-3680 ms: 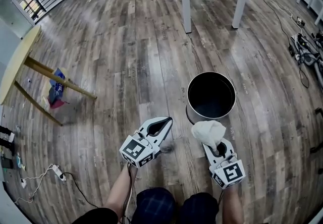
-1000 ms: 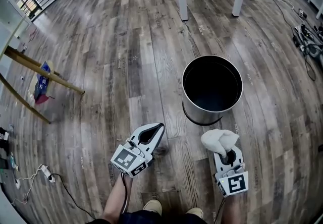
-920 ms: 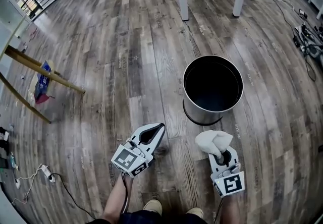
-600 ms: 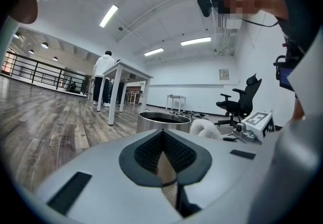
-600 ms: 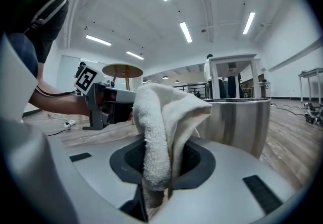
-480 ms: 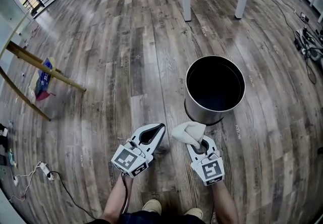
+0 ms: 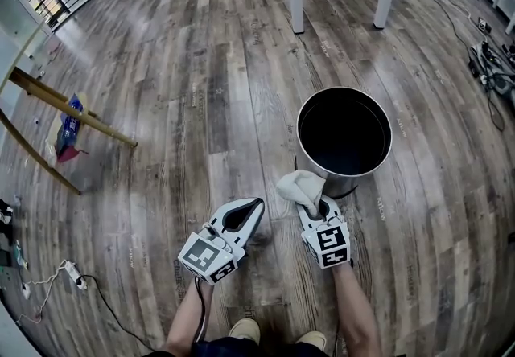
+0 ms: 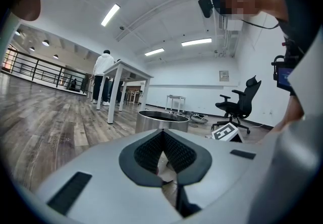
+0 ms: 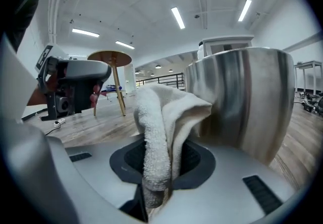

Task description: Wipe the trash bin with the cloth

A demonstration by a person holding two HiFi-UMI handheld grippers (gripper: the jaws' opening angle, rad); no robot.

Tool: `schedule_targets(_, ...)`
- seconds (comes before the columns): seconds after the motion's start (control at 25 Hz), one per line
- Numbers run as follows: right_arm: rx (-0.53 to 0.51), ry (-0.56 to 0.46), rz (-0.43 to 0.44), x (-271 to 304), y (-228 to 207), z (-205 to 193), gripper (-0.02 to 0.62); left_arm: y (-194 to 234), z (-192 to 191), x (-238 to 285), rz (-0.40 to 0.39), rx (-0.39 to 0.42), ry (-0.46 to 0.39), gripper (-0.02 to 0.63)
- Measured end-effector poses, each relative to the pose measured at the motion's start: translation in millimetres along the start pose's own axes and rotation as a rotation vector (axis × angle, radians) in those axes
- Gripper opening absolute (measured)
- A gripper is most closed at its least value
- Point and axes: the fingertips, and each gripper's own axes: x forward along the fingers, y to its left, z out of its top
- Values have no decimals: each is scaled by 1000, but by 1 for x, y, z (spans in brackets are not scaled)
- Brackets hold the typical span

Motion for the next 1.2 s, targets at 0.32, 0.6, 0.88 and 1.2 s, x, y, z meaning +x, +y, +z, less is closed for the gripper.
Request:
schedule_targets(0.32,46,-26,-76,-21,-28,-3,84,-2,-5,0,-5,-4,10,0)
schedule_targets(0.6,69,-26,-150,-56,-61,-19,84,-5,-7,2,-14,-9,8,0)
schedule_targets(0.88,112,-44,-267,-91,-104,-34,84,-4,-10,1,-24,-9,9,0)
schedule_targets(1.2,220,-44,-391,-111,-165,-55,84,-3,-9,0,-19,-7,10,0)
